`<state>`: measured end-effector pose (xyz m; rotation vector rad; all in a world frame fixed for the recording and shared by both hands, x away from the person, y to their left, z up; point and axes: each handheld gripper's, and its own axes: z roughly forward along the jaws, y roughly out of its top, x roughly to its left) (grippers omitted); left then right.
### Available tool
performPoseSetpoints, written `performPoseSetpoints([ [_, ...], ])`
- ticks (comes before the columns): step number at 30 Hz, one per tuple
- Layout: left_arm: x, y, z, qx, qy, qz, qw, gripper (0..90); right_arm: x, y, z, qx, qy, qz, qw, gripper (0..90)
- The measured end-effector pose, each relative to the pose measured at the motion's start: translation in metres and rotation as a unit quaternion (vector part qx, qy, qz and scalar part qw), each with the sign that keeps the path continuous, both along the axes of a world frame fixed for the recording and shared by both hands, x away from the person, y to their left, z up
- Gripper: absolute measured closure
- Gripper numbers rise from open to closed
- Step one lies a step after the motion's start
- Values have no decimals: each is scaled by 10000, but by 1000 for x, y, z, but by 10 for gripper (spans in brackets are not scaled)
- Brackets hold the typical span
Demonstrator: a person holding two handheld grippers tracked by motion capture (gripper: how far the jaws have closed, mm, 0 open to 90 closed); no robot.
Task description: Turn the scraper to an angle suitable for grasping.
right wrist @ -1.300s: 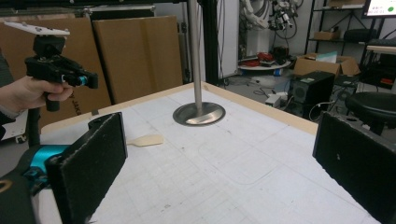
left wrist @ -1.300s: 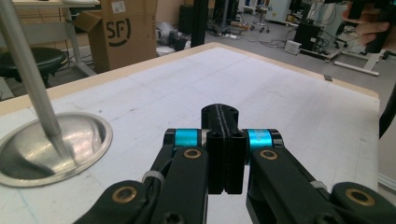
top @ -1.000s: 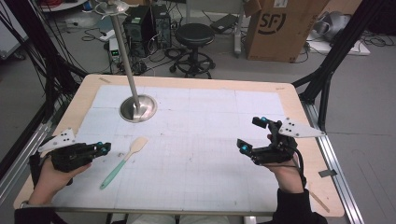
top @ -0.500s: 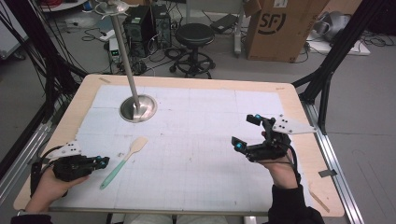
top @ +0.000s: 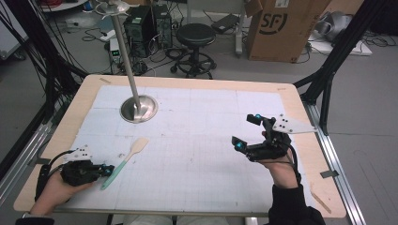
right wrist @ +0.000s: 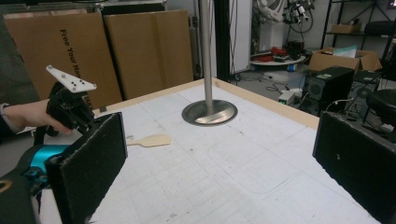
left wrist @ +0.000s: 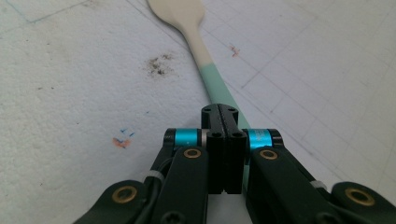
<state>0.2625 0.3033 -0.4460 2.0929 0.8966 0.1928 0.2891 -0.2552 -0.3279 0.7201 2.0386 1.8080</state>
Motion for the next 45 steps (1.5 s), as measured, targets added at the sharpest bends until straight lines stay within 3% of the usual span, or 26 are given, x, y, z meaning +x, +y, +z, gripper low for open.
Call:
performPoseSetpoints([
  [11,0,-20,-1,-75,57,-308,9995,898,-3,-1,-1,-28,0,-24,10000,18],
  [19,3,-44,-1,-122,240,-610,9978,898,-8,-7,-3,-31,20,-105,9999,18],
  [29,12,-70,-2,-191,201,-847,9960,898,-16,-16,-5,-64,24,-196,9998,18],
  [33,20,-70,2,-333,-16,-523,9981,898,-20,-19,-5,-68,26,-241,9997,18],
  [37,32,-77,6,-539,-278,-381,9974,898,-22,-24,-6,-42,43,-304,9995,18],
  [40,43,-86,5,-399,-378,-391,9977,898,-26,-28,-6,-31,43,-327,9995,18],
  [45,56,-101,1,-98,-367,-442,9983,898,-30,-34,-5,28,37,-411,9991,18],
])
